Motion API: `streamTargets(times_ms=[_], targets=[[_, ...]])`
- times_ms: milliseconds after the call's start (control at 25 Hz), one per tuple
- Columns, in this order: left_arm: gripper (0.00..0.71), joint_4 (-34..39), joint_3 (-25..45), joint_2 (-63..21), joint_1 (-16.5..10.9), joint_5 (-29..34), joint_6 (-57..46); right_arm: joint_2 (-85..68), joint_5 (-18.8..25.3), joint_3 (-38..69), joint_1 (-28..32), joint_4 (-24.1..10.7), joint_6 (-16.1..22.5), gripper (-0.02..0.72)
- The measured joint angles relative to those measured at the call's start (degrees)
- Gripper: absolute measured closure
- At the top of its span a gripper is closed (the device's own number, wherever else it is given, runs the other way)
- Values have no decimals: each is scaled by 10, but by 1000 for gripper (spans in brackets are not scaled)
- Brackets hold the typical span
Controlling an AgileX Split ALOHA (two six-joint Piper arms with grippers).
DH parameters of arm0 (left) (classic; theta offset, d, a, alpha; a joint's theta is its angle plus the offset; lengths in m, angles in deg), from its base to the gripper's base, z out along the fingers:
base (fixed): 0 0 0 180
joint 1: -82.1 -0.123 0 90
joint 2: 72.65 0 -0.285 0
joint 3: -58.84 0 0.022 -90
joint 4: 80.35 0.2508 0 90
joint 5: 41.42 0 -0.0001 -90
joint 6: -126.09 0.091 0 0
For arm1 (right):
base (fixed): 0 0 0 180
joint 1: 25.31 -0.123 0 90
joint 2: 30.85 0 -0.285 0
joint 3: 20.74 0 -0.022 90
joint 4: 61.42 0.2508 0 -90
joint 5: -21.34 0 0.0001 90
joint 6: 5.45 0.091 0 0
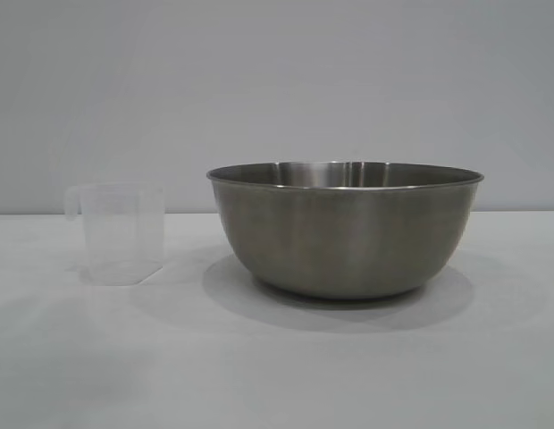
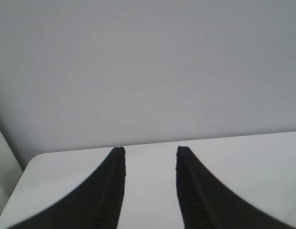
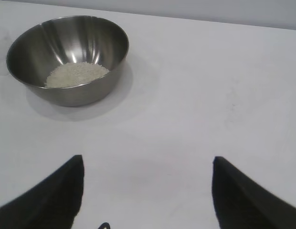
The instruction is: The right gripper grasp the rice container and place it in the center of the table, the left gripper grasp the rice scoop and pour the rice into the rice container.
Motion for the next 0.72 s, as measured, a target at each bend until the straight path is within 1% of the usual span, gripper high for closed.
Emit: streamTargets(times_ms=[160, 280, 440, 560, 640, 720], targets=[[460, -4, 0, -75, 18, 102, 0, 0, 0, 0, 0, 0, 0, 195], [460, -29, 0, -124, 34, 163, 21, 0, 0, 0, 0, 0, 0, 195], [460, -114, 0, -182, 50, 222, 117, 0, 0, 0, 0, 0, 0, 195], [460, -190, 0, -219, 50, 275, 219, 0, 0, 0, 0, 0, 0, 195], [460, -231, -3, -242, 50, 309, 265, 0, 0, 0, 0, 0, 0, 195], [460, -250, -15, -263, 50, 333, 285, 0, 0, 0, 0, 0, 0, 195]])
